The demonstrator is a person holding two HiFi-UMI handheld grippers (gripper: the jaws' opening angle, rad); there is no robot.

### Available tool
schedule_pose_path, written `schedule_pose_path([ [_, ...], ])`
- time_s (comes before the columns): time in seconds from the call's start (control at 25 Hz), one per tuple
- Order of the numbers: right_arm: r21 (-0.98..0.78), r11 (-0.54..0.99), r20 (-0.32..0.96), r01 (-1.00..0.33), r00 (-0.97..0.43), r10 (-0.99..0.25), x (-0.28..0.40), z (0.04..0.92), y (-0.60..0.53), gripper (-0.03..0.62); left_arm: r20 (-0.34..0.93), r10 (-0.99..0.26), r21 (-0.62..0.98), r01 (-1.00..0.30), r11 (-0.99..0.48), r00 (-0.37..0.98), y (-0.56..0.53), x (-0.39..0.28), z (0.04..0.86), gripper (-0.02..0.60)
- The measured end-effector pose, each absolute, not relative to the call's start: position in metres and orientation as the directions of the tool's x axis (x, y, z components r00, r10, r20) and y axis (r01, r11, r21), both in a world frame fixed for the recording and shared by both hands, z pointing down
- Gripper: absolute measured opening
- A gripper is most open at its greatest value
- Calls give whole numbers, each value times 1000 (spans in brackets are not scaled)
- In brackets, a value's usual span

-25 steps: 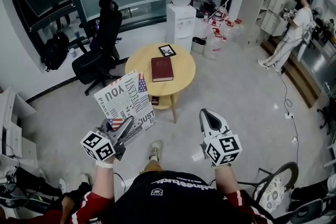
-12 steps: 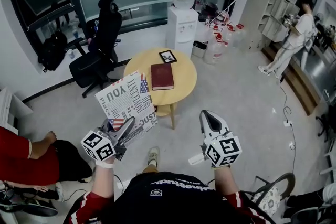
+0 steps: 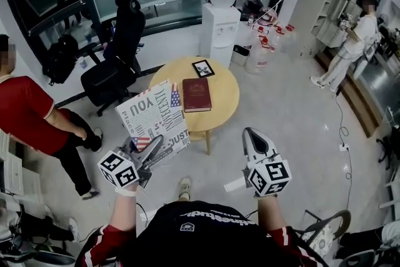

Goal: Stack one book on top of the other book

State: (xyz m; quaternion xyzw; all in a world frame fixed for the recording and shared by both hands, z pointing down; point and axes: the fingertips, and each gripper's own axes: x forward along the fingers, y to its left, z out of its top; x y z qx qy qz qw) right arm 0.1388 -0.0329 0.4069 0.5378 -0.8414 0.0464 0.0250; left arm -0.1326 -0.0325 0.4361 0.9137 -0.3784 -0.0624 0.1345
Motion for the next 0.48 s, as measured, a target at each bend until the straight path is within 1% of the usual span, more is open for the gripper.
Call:
schedule_pose_path([
  [0.12,-49,411,103,-910,-414,-905,133,388,-60,29,-4,-702,303,-668,-680,712,-61,-138,420,169],
  [0.28,-39,402,108,-915,-404,-908,121,397,-83,29,-10,-688,312,-652,-691,725,-89,-148,435,169],
  [0.48,-41,409,131,-912,-411,-902,103,384,-127,29,2,-686,330,-648,-686,727,-132,-161,424,169],
])
